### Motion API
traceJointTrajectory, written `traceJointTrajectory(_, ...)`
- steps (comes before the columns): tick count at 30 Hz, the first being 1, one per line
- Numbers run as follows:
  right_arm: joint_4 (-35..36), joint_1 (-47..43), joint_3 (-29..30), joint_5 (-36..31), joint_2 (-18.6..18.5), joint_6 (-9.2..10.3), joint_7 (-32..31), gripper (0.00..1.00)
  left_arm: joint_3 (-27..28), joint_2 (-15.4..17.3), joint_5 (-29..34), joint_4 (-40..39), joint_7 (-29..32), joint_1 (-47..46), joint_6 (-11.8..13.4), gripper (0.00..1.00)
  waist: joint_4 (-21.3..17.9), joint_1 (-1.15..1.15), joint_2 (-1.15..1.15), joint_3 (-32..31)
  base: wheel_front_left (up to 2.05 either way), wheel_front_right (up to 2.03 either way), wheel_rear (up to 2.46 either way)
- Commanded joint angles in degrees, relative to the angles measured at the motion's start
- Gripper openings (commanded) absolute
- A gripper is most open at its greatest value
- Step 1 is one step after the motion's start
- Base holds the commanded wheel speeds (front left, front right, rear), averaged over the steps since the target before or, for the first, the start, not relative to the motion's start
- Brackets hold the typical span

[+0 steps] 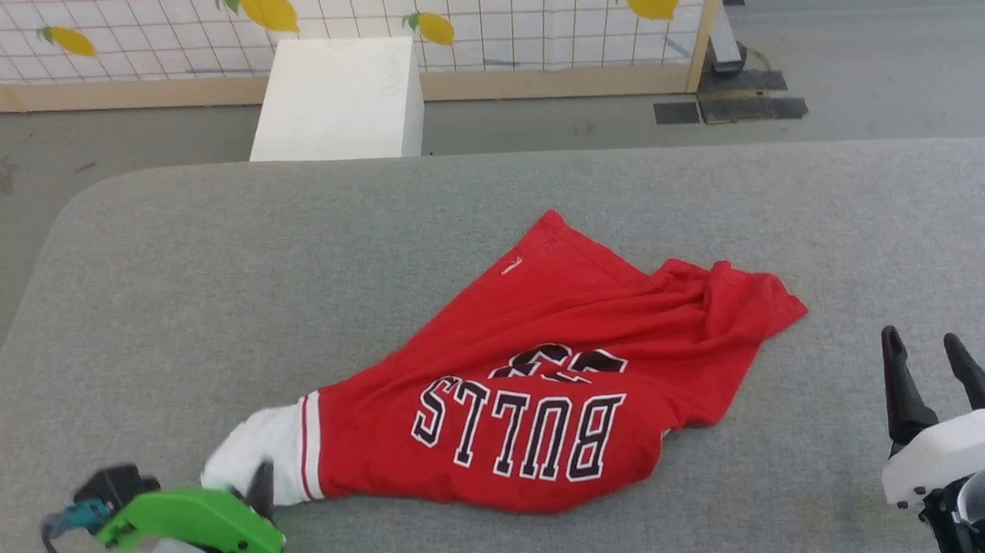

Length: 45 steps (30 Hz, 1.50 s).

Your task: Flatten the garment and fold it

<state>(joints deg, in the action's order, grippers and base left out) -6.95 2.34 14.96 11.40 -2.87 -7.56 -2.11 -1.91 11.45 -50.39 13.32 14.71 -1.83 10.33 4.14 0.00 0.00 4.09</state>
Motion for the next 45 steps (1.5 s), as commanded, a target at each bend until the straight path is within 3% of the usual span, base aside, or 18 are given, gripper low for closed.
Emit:
traceJointTrajectory(1, 0.48, -0.78, -0.24, -0.08, -0.01, 0.08, -0.48, 1.0, 0.65, 0.36, 0.77, -1.98, -2.45, -0.9, -1.03, 1.0, 0.65, 0.0, 0.0, -0.62, 0.0, 0.0, 0.0)
traceJointTrajectory(6, 1.25, -1.43, -4.69, -1.92, -0.01, 0.08, -8.44, 1.0, 0.42, 2.58, 11.65, -7.5, -22.09, -4.7, -5.36, 1.0, 0.8, 0.0, 0.0, -0.21, 0.0, 0.0, 0.0)
traceJointTrajectory(8, 1.82, -1.6, -8.36, -2.3, -0.01, 0.08, -13.93, 1.0, -1.22, 3.63, 17.51, -8.16, -27.35, -4.92, -5.75, 1.0, 0.68, 0.0, 0.0, 0.14, 0.0, 0.0, 0.0)
traceJointTrajectory(10, 2.28, -1.77, -12.3, -1.81, -0.01, 0.08, -20.31, 1.0, -2.92, 4.42, 23.16, -8.81, -29.02, -4.92, -5.66, 1.0, 0.69, 0.0, 0.0, 0.64, 0.0, 0.0, 0.0)
traceJointTrajectory(14, 3.3, -0.41, -18.89, -2.14, -0.01, 0.08, -30.3, 1.0, -4.42, 2.96, 29.47, -10.66, -29.64, -4.56, -5.32, 1.0, 1.18, 0.0, 0.0, 2.43, 0.0, 0.0, 0.0)
traceJointTrajectory(19, -1.01, 6.31, -24.09, -2.17, -0.01, 0.08, -32.82, 1.0, -2.52, -1.17, 33.67, -13.13, -29.69, -4.28, -7.04, 1.0, 2.83, 0.0, 0.0, 5.99, 0.0, 0.0, 0.0)
traceJointTrajectory(25, -8.24, 10.53, -28.18, -1.09, -0.01, 0.08, -32.76, 1.0, -0.39, -3.37, 35.26, -11.69, -29.69, -4.93, -9.23, 1.0, 3.53, 0.0, 0.0, 7.37, 0.0, 0.0, 0.0)
traceJointTrajectory(26, -9.33, 10.79, -28.67, -0.28, -0.01, 0.08, -33.02, 0.65, -0.08, -3.68, 35.56, -11.43, -29.69, -5.01, -9.57, 1.0, 3.53, 0.0, 0.0, 7.42, 0.0, 0.0, 0.0)
traceJointTrajectory(27, -9.94, 11.01, -29.13, -0.01, 0.0, 0.08, -32.97, 0.19, 0.19, -3.92, 35.76, -11.26, -29.7, -5.05, -9.83, 1.0, 3.49, 0.0, 0.0, 7.41, 0.0, 0.0, 0.0)
traceJointTrajectory(28, -10.33, 11.16, -29.57, 0.43, 0.0, 0.08, -32.52, 0.0, 0.55, -4.19, 36.01, -11.03, -29.7, -5.08, -10.16, 1.0, 3.39, 0.0, 0.0, 7.35, 0.0, 0.0, 0.0)
traceJointTrajectory(33, -9.53, 9.57, -28.53, 2.75, -0.01, 0.08, -31.08, 0.0, 2.0, -5.38, 36.55, -10.0, -29.7, -4.84, -11.46, 1.0, 2.47, 0.0, 0.0, 6.03, 0.0, 0.0, 0.0)
traceJointTrajectory(37, -3.79, 5.2, -23.61, 4.2, -1.51, 0.08, -32.51, 0.0, 2.75, -6.1, 37.06, -9.37, -29.7, -4.42, -12.32, 1.0, 1.69, 0.0, 0.0, 4.8, 0.0, 0.0, 0.0)
traceJointTrajectory(41, 4.63, -0.8, -13.32, 3.6, -3.78, 0.08, -36.07, 0.0, 3.16, -6.58, 37.61, -8.96, -29.7, -4.09, -13.05, 1.0, 1.04, 0.0, 0.0, 4.06, 0.0, 0.0, 0.0)
traceJointTrajectory(45, 10.66, -5.4, -0.59, -0.51, -3.26, 0.08, -39.53, 0.0, 3.52, -7.04, 38.0, -8.76, -29.7, -4.07, -13.55, 1.0, 0.52, 0.0, 0.0, 3.65, 0.0, 0.0, 0.0)
